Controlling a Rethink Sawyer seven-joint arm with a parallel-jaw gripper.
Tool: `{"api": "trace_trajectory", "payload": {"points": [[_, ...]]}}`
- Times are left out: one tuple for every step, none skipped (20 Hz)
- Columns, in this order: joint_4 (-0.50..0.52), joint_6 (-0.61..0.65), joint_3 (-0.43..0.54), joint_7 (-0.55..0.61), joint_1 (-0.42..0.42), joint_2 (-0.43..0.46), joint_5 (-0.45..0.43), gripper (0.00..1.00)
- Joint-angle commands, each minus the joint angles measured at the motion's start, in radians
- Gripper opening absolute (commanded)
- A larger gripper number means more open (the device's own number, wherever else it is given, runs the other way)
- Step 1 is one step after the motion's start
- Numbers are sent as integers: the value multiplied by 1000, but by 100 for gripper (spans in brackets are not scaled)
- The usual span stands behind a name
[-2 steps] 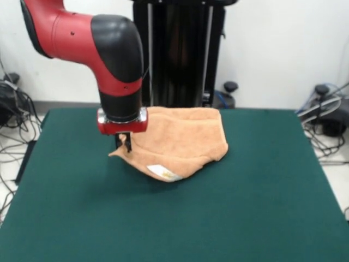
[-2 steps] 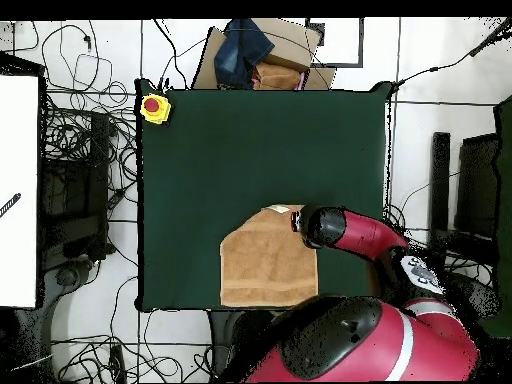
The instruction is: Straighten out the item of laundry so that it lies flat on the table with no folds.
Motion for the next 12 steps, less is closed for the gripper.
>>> {"api": "trace_trajectory", "payload": {"points": [[-139, -21, 48, 150, 39, 61, 33, 0], [-138, -40, 50, 153, 37, 71, 28, 0], [-138, -58, 52, 156, 35, 81, 24, 0], [-137, -71, 51, 160, 34, 88, 20, 0], [-132, -82, 49, 164, 32, 97, 17, 0], [-117, -56, 45, 171, 33, 100, 24, 0], [-94, -35, 23, 192, 46, 103, 28, 0], [-68, -33, 2, 214, 59, 111, 27, 0], [-50, -49, -8, 229, 63, 120, 26, 0], [-41, -84, -8, 235, 58, 138, 19, 0], [-41, -110, -7, 235, 52, 156, 13, 0], [-42, -119, -3, 233, 48, 169, 12, 0]]}}
